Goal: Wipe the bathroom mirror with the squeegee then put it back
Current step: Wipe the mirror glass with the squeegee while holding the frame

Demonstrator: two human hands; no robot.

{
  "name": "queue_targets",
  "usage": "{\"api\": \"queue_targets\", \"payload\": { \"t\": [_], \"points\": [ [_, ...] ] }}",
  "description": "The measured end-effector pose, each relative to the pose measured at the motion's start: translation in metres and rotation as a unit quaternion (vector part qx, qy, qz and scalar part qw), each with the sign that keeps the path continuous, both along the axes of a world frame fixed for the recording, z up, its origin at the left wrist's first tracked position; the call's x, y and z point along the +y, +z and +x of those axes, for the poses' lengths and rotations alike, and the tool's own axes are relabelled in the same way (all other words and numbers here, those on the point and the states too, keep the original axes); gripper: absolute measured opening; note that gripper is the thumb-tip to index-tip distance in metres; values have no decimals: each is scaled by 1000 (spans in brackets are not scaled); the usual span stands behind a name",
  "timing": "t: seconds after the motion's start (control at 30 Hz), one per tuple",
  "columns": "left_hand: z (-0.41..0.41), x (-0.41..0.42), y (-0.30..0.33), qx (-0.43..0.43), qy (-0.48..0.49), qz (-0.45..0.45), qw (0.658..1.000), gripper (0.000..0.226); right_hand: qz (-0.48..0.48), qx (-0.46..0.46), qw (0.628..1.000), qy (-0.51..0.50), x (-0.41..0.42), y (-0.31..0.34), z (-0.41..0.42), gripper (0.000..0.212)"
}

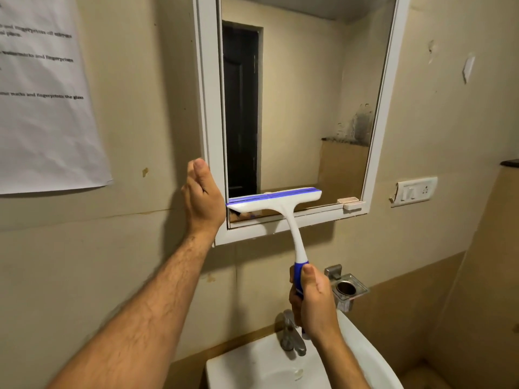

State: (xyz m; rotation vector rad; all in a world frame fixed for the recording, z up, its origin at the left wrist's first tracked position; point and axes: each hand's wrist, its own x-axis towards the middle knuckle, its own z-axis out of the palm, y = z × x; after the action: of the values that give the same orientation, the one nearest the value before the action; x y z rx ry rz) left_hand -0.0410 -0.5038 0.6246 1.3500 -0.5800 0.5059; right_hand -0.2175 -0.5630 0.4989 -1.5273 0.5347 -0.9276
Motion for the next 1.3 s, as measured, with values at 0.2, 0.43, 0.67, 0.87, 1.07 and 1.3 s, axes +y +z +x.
{"api": "queue_targets", "payload": {
  "t": [0.2, 0.43, 0.67, 0.87, 1.07, 1.3],
  "points": [
    [3, 0, -3, -8, 8, 10, 1000, 55, -13, -12, 1000, 1, -6, 25, 5, 41],
    [4, -1, -4, 8, -6, 13, 1000, 54, 14, 0, 1000, 11, 6, 13, 3, 42],
    [5, -1, -5, 10, -8, 9, 1000, 48, 36, 3, 999, 15, 7, -8, -10, 42],
    [5, -1, -6, -9, -5, 0, 1000, 48, 28, -10, 999, 17, -3, 12, 0, 45],
    [-5, 1, -1, -1, -21, -18, 1000, 34, 30, -4, 999, 11, 5, 1, 0, 41],
    [-7, 1, -2, 13, -14, -14, 1000, 39, 5, 5, 1000, 8, 4, -2, -15, 40]
  ]
}}
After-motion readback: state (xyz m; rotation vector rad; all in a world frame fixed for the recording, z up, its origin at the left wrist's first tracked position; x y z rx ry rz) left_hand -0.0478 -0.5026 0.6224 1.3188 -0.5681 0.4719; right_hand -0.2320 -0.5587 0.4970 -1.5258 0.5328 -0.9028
